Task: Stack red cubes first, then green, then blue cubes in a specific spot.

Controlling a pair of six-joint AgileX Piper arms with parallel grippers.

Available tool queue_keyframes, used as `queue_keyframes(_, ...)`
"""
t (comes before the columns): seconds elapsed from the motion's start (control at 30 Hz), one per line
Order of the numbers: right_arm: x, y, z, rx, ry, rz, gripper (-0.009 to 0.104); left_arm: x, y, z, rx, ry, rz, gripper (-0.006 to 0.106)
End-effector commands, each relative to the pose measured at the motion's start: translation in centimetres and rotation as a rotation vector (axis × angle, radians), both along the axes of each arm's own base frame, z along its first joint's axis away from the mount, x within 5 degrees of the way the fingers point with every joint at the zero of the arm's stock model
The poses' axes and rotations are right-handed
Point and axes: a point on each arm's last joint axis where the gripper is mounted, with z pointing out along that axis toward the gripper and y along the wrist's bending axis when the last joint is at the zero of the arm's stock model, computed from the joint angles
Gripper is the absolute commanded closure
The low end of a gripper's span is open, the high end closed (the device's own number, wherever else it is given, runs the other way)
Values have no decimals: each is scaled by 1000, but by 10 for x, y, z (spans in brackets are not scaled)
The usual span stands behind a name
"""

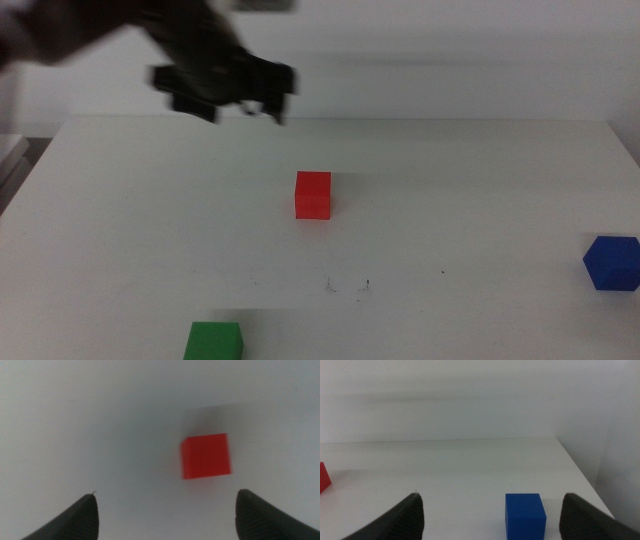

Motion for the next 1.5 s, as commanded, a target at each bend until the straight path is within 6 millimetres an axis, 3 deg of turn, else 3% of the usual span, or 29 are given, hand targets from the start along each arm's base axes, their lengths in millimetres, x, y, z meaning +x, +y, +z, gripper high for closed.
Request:
queue_keyframes(0.0,0,0,0,-15,-12,3,2,12,-22,-10,-4,25,1,7)
queue_keyframes(0.23,0,0,0,-15,-12,3,2,45,-66,-73,15,154,-11,7)
queue_keyframes(0.63,0,0,0,-15,-12,3,2,71,-82,-138,-4,184,19,13)
queue_keyframes(0.8,0,0,0,-15,-12,3,2,75,-85,-154,-10,183,32,26)
queue_keyframes(1.0,0,0,0,-15,-12,3,2,73,-84,-152,-13,200,50,58)
queue_keyframes(1.07,0,0,0,-15,-12,3,2,67,-86,-131,-7,167,11,67)
queue_keyframes(1.17,0,0,0,-15,-12,3,2,40,-96,-94,-54,82,-12,70)
queue_keyframes(1.37,0,0,0,-15,-12,3,2,-41,-94,-90,-116,133,115,70)
queue_keyframes(1.47,0,0,0,-15,-12,3,2,-65,-106,-90,-73,139,154,70)
